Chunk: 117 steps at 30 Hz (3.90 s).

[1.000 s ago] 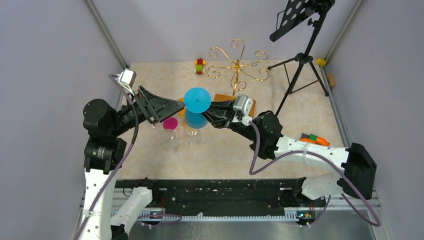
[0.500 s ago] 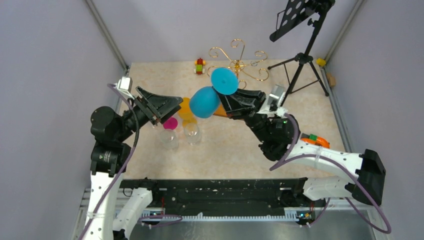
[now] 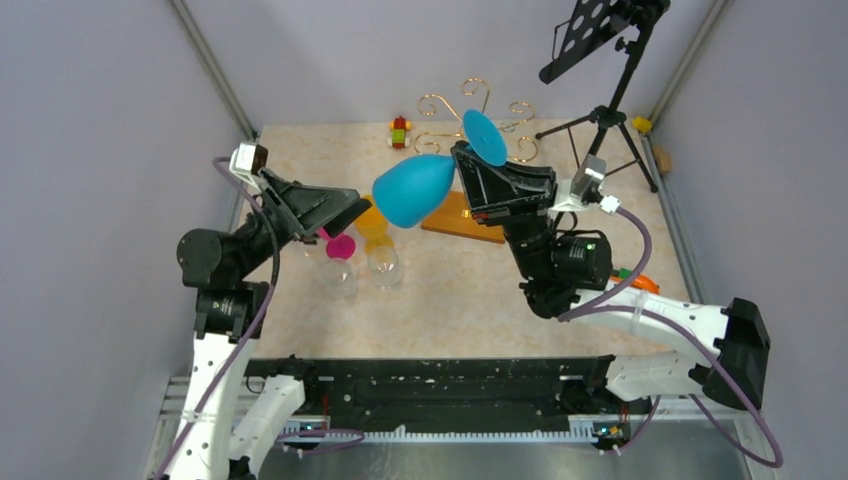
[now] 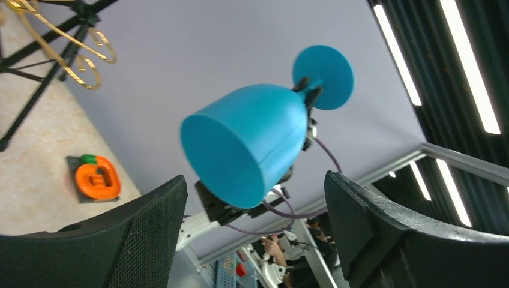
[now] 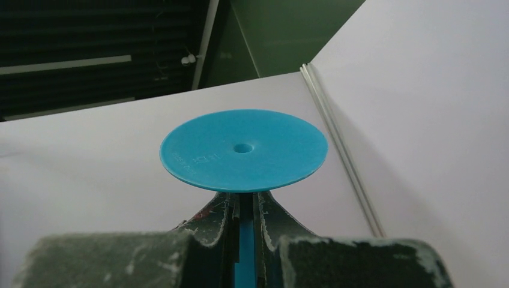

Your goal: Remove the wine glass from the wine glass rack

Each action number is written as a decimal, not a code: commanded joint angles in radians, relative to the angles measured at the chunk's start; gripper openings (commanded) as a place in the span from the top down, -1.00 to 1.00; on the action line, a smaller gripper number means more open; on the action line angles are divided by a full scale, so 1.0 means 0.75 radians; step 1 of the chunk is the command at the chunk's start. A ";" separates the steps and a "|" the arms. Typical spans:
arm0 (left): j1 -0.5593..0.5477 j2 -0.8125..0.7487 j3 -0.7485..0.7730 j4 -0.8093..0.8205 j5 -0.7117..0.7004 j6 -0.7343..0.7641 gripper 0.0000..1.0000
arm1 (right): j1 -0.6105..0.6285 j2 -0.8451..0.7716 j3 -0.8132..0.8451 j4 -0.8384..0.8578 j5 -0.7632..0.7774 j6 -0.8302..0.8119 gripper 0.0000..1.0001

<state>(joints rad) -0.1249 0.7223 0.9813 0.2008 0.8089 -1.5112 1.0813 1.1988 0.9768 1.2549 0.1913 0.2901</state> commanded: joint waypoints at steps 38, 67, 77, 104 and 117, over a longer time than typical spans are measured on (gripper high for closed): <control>-0.003 0.080 0.086 0.339 -0.112 -0.014 1.00 | -0.008 0.121 -0.050 0.089 -0.032 0.274 -0.47; -0.003 0.233 0.495 -1.701 -2.073 1.472 1.00 | -0.008 -0.443 -0.308 -0.587 0.166 0.076 -0.35; -0.001 0.392 0.463 -1.848 -1.541 1.533 1.00 | -0.008 -0.550 -0.322 -0.709 0.214 0.139 -0.32; -0.001 0.779 0.332 -1.731 -1.312 1.596 0.92 | -0.008 -0.587 -0.325 -0.779 0.272 0.137 -0.30; -0.001 0.740 0.454 -1.781 -1.351 1.598 -0.05 | -0.009 -0.619 -0.323 -0.825 0.299 0.122 -0.30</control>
<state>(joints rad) -0.1299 1.3159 1.2354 -1.1297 -0.1829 -0.3149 1.0767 0.7589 0.7326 0.6376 0.3977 0.3954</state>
